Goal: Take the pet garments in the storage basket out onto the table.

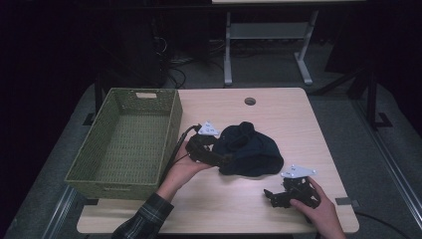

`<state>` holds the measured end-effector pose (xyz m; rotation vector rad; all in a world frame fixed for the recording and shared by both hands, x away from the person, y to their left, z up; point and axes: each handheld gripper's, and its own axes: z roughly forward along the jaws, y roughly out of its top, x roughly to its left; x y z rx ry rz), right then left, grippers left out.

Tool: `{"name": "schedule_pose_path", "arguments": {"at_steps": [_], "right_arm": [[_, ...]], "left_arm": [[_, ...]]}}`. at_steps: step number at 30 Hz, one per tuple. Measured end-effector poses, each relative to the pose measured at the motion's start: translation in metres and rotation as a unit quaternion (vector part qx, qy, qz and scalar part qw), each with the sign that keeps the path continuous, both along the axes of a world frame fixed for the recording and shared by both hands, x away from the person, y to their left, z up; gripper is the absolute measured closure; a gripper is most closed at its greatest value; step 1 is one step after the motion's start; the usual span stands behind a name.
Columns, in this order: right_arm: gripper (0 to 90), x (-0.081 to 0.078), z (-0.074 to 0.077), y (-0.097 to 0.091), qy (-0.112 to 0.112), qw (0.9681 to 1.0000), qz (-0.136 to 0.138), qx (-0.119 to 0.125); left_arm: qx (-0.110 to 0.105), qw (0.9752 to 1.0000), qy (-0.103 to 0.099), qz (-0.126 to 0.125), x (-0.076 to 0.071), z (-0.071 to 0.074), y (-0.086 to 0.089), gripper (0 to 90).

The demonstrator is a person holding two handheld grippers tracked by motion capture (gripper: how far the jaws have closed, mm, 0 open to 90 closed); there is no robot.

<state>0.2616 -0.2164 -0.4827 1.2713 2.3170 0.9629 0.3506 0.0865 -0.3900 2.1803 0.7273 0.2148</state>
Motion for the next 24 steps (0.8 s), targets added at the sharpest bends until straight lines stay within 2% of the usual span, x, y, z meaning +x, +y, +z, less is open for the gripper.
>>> {"name": "schedule_pose_path", "arguments": {"at_steps": [13, 16, 24], "right_arm": [[0.0, 0.0, 0.0, 0.0, 0.0, 1.0, 0.0, 0.0], [0.0, 0.0, 0.0, 0.0, 0.0, 1.0, 0.0, 0.0], [0.0, 0.0, 0.0, 0.0, 0.0, 1.0, 0.0, 0.0]], "left_arm": [[0.01, 0.9999, 0.003, 0.011, -0.021, -0.017, 0.02, 14.1], [0.004, 0.9998, 0.001, 0.02, -0.026, -0.021, 0.023, 13.9], [0.019, 0.9994, 0.004, 0.03, -0.04, -0.037, 0.027, 13.0]]}}
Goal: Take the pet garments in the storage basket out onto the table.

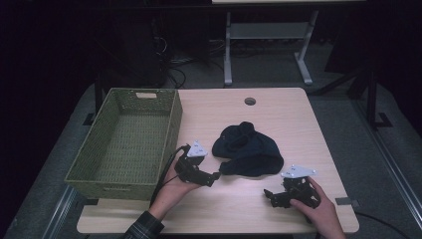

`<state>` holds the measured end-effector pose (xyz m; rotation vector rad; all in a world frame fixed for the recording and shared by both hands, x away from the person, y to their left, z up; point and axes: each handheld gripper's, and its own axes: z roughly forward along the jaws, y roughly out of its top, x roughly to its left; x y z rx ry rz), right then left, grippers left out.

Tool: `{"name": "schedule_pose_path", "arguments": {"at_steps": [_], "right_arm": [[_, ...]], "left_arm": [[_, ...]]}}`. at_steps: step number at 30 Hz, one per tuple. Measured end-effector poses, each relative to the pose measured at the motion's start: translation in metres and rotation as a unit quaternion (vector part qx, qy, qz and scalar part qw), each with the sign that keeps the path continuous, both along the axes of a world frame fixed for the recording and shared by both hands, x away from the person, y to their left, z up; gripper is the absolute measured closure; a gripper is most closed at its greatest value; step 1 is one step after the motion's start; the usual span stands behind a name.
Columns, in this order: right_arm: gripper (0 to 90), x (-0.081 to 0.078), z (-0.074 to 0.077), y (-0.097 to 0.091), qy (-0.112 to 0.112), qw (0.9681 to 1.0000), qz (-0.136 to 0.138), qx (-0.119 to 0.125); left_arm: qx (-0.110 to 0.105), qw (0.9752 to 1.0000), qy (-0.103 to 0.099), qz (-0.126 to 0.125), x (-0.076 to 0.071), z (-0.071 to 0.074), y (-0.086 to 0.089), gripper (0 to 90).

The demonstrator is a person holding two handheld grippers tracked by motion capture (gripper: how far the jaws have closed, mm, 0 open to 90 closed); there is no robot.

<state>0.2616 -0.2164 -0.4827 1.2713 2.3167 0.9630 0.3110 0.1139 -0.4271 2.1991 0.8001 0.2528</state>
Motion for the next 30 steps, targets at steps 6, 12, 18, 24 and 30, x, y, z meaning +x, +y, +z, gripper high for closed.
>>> {"name": "schedule_pose_path", "arguments": {"at_steps": [6, 12, 18, 24, 30], "right_arm": [[0.0, 0.0, 0.0, 0.0, 0.0, 1.0, 0.0, 0.0], [0.0, 0.0, 0.0, 0.0, 0.0, 1.0, 0.0, 0.0], [0.0, 0.0, 0.0, 0.0, 0.0, 1.0, 0.0, 0.0], [0.0, 0.0, 0.0, 0.0, 0.0, 1.0, 0.0, 0.0], [0.0, 0.0, 0.0, 0.0, 0.0, 1.0, 0.0, 0.0]], "left_arm": [[0.015, 0.9998, 0.002, 0.01, -0.007, -0.016, 0.001, 12.8], [0.031, 0.9994, 0.004, 0.015, -0.012, -0.027, 0.0, 12.8], [0.054, 0.9983, 0.01, 0.019, -0.017, -0.042, -0.003, 12.7], [0.051, 0.9985, -0.006, 0.018, -0.019, -0.046, -0.002, 12.5], [0.029, 0.9991, -0.024, 0.018, -0.022, -0.051, 0.003, 12.6]]}}
